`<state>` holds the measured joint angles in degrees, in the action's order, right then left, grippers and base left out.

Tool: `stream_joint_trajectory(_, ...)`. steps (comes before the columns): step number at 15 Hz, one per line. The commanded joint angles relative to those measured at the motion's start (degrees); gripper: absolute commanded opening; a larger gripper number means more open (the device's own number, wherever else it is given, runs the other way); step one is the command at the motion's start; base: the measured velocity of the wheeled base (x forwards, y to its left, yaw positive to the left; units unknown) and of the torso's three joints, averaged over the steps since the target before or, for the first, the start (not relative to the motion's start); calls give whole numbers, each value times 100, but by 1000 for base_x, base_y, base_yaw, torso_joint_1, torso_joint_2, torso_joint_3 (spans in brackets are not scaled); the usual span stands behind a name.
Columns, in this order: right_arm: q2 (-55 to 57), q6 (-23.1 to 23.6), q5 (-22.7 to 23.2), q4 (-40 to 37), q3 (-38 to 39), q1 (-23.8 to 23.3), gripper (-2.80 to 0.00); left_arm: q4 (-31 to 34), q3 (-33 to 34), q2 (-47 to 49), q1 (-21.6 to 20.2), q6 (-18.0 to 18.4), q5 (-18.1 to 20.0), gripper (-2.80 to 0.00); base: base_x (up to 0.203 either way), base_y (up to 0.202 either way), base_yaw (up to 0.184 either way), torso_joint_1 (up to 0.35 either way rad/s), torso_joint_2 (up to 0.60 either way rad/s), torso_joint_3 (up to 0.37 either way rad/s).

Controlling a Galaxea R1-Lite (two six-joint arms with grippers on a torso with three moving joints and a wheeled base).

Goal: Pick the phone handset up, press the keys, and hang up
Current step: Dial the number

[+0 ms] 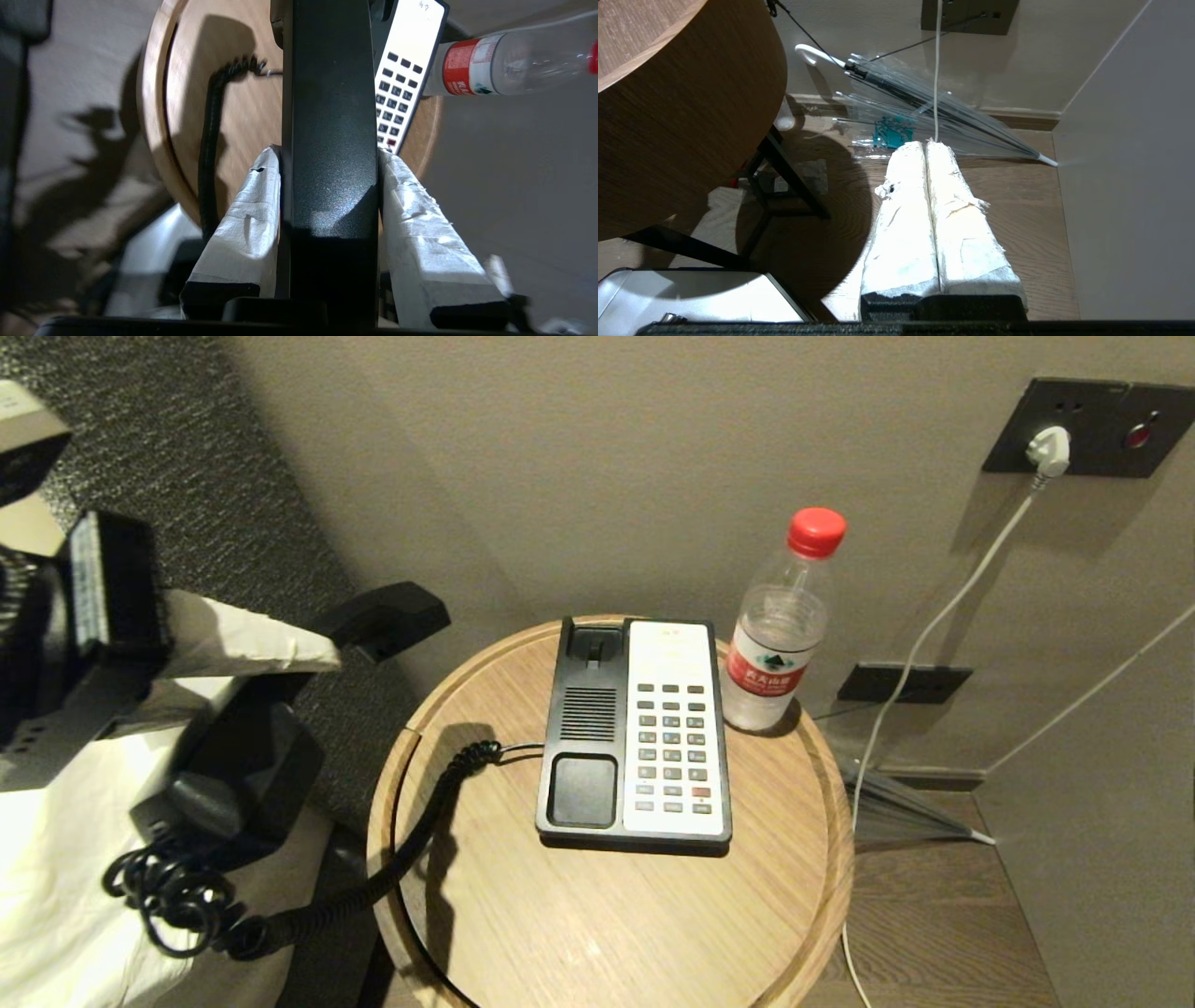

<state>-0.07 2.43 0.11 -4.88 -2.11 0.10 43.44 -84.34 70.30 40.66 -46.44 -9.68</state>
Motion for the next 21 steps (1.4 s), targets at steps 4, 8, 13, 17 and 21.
stream_joint_trajectory(4, -63, 4, 7, -4, 0, -1, -280, -101, 691, -1181, -273, -459, 257, -280, 0, 0, 0, 0, 0, 0)
stream_joint_trajectory(8, -63, 4, -2, -4, 0, -1, -280, -610, 1427, -1712, -430, -952, 479, -280, 0, 0, 0, 0, 0, 0)
stream_joint_trajectory(13, -63, 4, 7, -4, 0, -1, -280, -1566, 2071, -2223, -551, -937, 511, -280, 0, 0, 0, 0, 0, 0)
stream_joint_trajectory(17, -63, 4, 7, -4, 0, -1, -280, -1828, 2504, -2686, -748, -766, 558, -280, 0, 0, 0, 0, 0, 0)
stream_joint_trajectory(21, -63, 4, 7, -4, 0, -1, -280, -1957, 2642, -2918, -1165, -753, 948, -280, 0, 0, 0, 0, 0, 0)
